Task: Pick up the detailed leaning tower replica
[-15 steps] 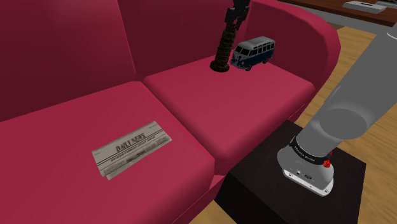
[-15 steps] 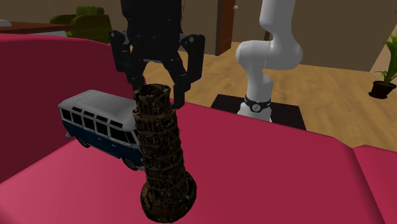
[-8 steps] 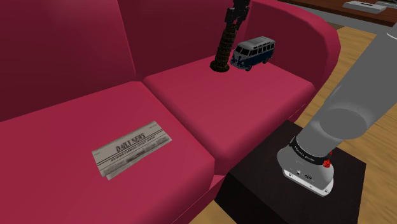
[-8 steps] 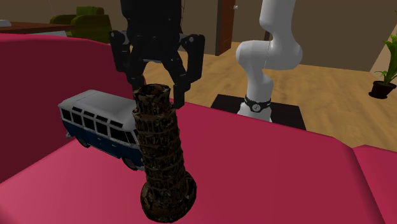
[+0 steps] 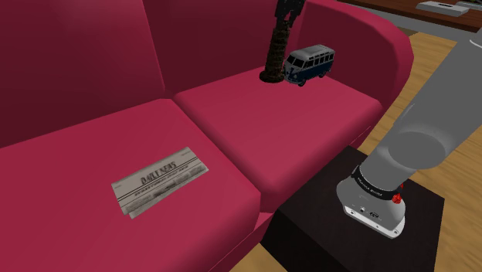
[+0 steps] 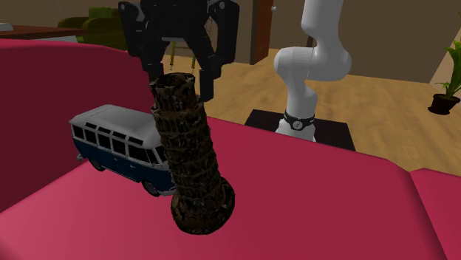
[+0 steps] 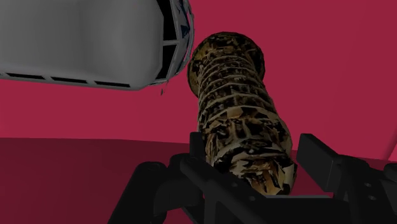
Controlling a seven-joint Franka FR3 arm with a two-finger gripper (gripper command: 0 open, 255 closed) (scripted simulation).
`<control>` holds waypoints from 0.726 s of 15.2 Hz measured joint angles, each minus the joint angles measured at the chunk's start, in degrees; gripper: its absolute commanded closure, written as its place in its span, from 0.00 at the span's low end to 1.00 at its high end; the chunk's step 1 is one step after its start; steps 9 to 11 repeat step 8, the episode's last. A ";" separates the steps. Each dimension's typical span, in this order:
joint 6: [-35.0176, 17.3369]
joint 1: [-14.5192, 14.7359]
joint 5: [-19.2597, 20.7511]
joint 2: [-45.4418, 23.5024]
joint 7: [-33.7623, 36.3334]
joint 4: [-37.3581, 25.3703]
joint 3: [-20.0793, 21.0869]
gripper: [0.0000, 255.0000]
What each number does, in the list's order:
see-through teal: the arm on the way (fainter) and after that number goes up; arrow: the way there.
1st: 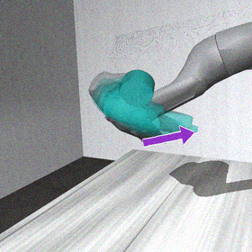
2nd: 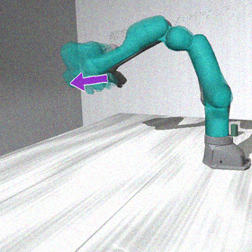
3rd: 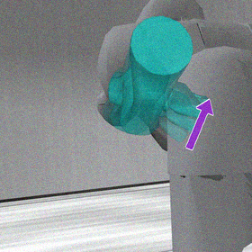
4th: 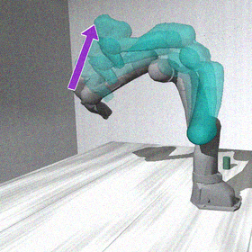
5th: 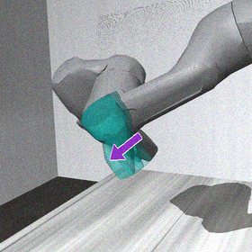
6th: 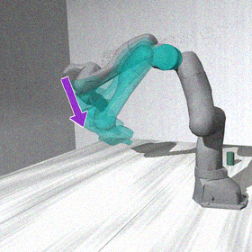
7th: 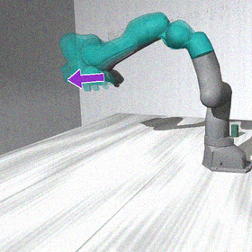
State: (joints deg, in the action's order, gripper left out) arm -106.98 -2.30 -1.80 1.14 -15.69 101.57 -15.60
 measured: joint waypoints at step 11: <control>6.05 -0.06 -0.20 -0.88 0.07 -6.94 -0.06 1.00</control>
